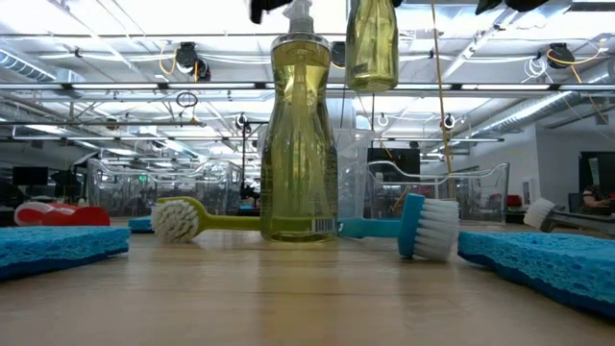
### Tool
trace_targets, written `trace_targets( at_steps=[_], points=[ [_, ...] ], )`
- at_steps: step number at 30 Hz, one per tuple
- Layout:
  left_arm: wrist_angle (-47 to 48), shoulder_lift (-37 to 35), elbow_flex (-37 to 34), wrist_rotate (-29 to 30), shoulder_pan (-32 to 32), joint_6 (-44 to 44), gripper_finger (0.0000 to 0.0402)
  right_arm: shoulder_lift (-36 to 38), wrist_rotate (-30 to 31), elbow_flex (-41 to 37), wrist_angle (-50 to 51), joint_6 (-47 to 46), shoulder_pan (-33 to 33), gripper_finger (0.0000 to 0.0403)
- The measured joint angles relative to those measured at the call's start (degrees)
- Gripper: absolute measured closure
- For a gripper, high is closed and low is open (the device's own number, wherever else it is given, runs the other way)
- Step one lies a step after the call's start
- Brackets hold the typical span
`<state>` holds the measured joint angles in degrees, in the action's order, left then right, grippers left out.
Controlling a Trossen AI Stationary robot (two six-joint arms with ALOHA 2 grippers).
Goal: Pick & Place Kitchen Sink Supplies
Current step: Put the green soap dispenser into the transparent white bin
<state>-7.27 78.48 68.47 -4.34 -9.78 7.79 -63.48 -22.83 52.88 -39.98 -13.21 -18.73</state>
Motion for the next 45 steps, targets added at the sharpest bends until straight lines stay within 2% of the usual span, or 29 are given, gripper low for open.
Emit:
trace_targets(
  at_steps=[4,8,19,32,45],
  points=[
    [0.26,4.78,2.97,-5.2,-0.85,-0.59,0.0128,0.0,0.04,0.0,1.35,0.24,-1.07,0.0306],
    [0.23,7.71,5.11,-6.62,-0.9,-2.45,0.0128,0.0,0.05,0.0,2.81,0.46,-1.94,0.0306],
    [1.11,9.82,6.53,-6.19,-2.14,-3.8,0.0125,0.0,0.02,-0.02,3.52,0.46,-2.33,0.0306],
    [1.03,9.85,6.53,-6.16,-1.71,-3.34,0.0059,-2.47,0.05,-0.09,3.18,0.44,-2.33,0.0306],
    [-4.56,14.99,6.53,-6.01,-1.44,-1.25,0.0066,-3.61,0.02,-0.11,0.49,-0.27,-2.3,0.0306]
  ],
)
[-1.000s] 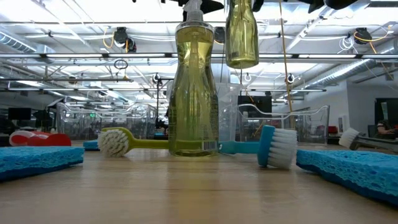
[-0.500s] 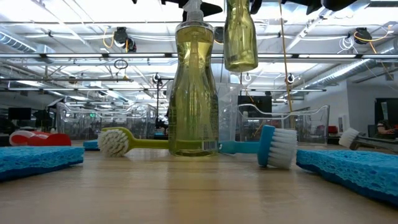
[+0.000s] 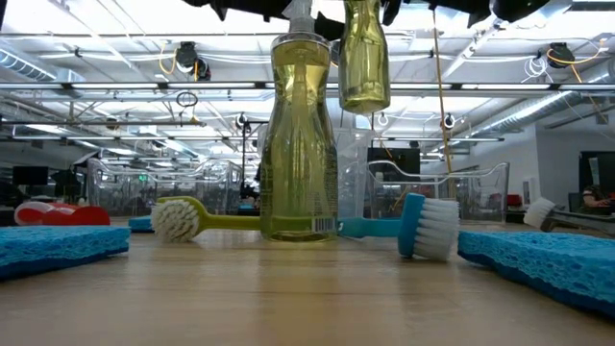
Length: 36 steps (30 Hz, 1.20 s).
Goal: Pick & Place Kitchen Sink Supplies
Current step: Put the green soap dispenser into the transparent white bin
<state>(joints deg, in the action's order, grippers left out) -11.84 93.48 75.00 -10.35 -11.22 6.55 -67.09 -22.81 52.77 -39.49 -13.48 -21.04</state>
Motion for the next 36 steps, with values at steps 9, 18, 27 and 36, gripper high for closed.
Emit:
trace_targets(
  at_steps=[9,18,27,36],
  points=[
    [-4.82,1.07,0.0,-0.15,-0.11,1.07,0.0066,-0.02,-0.02,0.0,0.49,-0.87,0.13,0.0306],
    [-6.69,1.07,0.0,-0.17,-0.11,1.69,0.0066,-3.27,0.16,0.0,-5.61,-2.99,1.66,0.0306],
    [-6.72,1.07,0.0,0.89,0.44,2.98,0.0076,-5.1,0.2,0.0,-9.29,-5.79,2.01,0.0306],
    [-5.89,1.07,-0.04,0.77,0.51,2.12,0.0173,-6.29,0.73,0.0,-10.87,-6.77,3.01,0.0306]
  ],
)
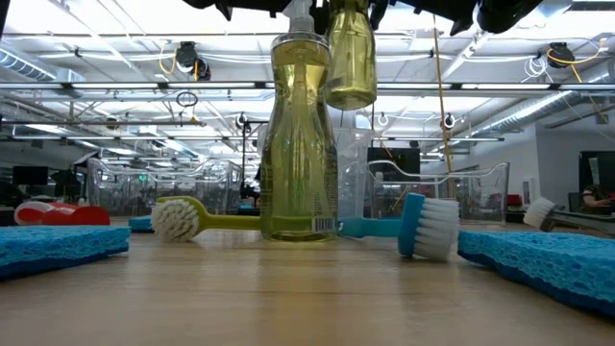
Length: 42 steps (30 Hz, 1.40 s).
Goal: Pick & Place Kitchen Sink Supplies
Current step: Put the green soap dispenser into the transparent white bin
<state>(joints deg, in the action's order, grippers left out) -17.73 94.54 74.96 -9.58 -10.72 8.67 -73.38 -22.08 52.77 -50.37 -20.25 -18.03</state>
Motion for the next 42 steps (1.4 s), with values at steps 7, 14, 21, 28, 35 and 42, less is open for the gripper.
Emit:
trace_targets(
  at_steps=[7,14,21,28,35,42],
  points=[
    [-0.07,-0.02,0.0,-0.04,0.0,-0.17,0.019,0.01,0.01,0.0,-0.15,-0.26,0.03,0.0306],
    [0.79,-0.02,0.0,0.56,0.0,-0.91,0.018,0.11,-0.4,0.0,0.99,-0.37,0.04,0.0273],
    [2.77,-0.02,-0.01,2.76,-0.46,-1.51,0.0179,0.11,-0.77,0.04,3.57,-4.57,-1.87,0.0222],
    [4.16,-0.42,-0.08,4.76,-2.01,-2.73,0.0179,0.82,-0.52,0.05,5.46,-4.15,-3.01,0.019],
    [5.26,-1.66,-0.12,6.02,-3.6,-3.92,0.0179,4.97,-0.46,0.13,13.46,-0.95,-3.78,0.0166],
    [6.22,-4.31,-0.07,11.35,-5.58,-5.87,0.0179,10.61,-1.28,0.11,25.73,3.02,-3.65,0.0159]
  ],
)
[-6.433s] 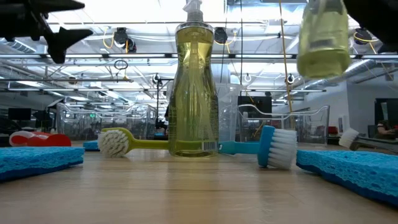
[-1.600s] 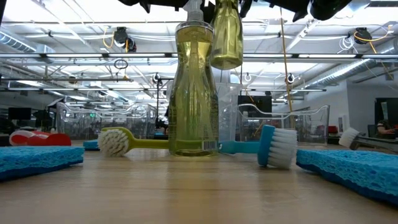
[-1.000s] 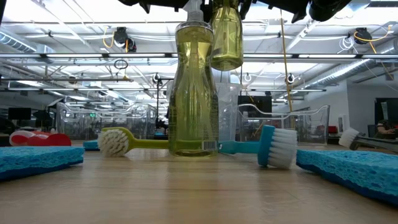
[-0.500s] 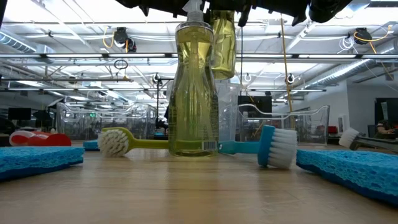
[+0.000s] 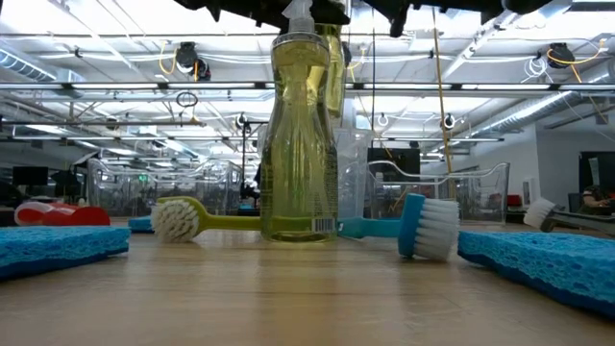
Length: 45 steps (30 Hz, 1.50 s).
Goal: Pick & Place Kitchen Sink Supplies
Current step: Put the green soap dispenser into the transparent white bin
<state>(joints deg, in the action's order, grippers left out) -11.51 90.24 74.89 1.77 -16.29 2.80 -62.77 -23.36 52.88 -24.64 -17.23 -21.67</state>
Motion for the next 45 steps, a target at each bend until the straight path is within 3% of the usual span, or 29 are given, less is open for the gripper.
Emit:
trace_targets(
  at_steps=[9,26,45],
  points=[
    [-2.61,-0.53,0.07,11.13,-4.08,-1.51,0.0179,5.32,0.66,-0.02,14.04,1.92,0.02,0.0167],
    [-7.54,8.64,0.1,27.54,-5.84,0.16,0.0179,5.58,0.75,-0.13,14.79,3.3,0.02,0.017],
    [-4.1,14.71,0.11,33.17,-7.61,1.81,0.0178,5.56,0.75,-0.15,15.08,4.93,0.02,0.0175]
  ],
)
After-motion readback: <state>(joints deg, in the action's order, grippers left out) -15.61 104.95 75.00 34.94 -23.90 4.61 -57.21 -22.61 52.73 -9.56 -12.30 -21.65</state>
